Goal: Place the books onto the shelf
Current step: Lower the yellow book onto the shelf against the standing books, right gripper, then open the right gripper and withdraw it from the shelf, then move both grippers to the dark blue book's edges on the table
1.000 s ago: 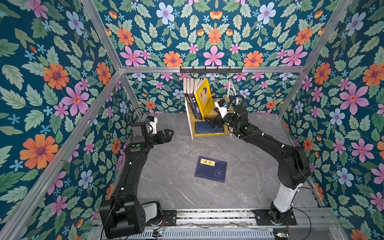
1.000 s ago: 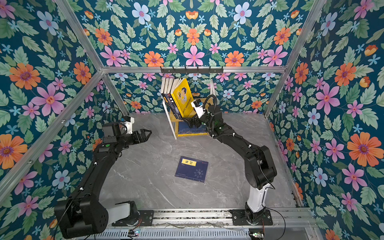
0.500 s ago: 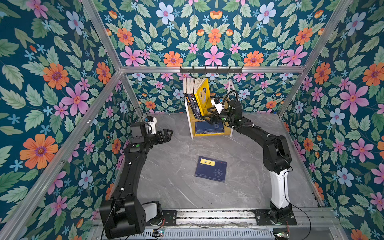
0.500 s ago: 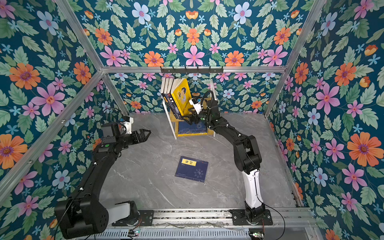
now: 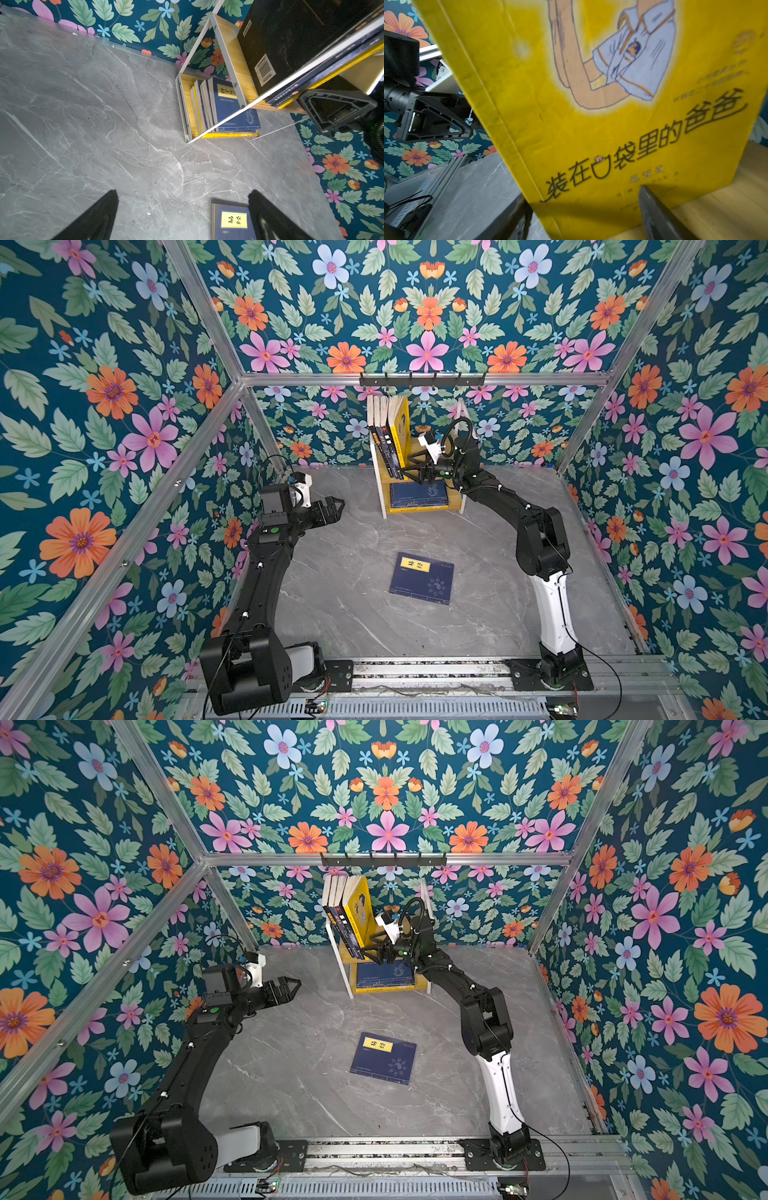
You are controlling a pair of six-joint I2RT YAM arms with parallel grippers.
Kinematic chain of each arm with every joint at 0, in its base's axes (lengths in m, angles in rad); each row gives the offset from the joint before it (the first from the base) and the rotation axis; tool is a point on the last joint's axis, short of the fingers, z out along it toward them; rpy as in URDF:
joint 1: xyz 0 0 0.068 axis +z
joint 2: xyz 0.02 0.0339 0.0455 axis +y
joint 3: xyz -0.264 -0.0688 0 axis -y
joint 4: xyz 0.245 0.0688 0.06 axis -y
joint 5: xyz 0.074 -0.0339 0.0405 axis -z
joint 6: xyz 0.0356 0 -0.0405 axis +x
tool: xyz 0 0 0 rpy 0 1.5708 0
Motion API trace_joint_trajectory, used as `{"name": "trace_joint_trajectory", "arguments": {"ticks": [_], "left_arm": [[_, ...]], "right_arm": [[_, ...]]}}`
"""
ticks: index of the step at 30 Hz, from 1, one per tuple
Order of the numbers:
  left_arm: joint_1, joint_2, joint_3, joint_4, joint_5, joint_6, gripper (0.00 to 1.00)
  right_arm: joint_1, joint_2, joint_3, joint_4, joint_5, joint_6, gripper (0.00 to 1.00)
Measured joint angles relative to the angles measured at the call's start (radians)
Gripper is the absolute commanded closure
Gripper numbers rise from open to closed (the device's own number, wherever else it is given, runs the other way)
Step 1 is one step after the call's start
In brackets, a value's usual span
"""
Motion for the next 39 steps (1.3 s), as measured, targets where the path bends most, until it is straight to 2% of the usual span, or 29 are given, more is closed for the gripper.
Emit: {"name": "trace_joint_trajectory", "arguments": {"ticks": [5, 10, 17, 22, 25, 31, 39], "left_arm": [[-0.003, 0.000, -0.039, 0.015, 0.018, 0.000, 0.00], [-0.043, 0.005, -0.085, 0.032, 0.052, -0.002, 0.00], [-0.139, 0.032, -0.127, 0.038, 0.103, -0.003, 0.00], [-0.237, 0.080, -0.184, 0.045, 0.147, 0.027, 0.04], [-0.277, 0.109, -0.230, 0.056, 0.154, 0.026, 0.09], [-0.354, 0.179, -0.278, 0.096, 0.153, -0.030, 0.19], [-0.399, 0.294, -0.276, 0.169, 0.141, -0.112, 0.20]], "right_arm": [[-0.004, -0.080, -0.103, 0.007, 0.001, 0.012, 0.13], [-0.010, -0.301, -0.346, 0.006, 0.066, -0.009, 0.11], [-0.002, -0.673, -0.730, -0.007, 0.224, -0.017, 0.11], [0.080, -0.896, -0.955, -0.047, 0.381, 0.022, 0.13], [0.130, -0.982, -1.038, -0.126, 0.502, 0.100, 0.17], [0.164, -1.081, -1.189, -0.309, 0.700, 0.413, 0.21], [0.201, -1.038, -1.313, -0.427, 0.757, 0.705, 0.24]]}}
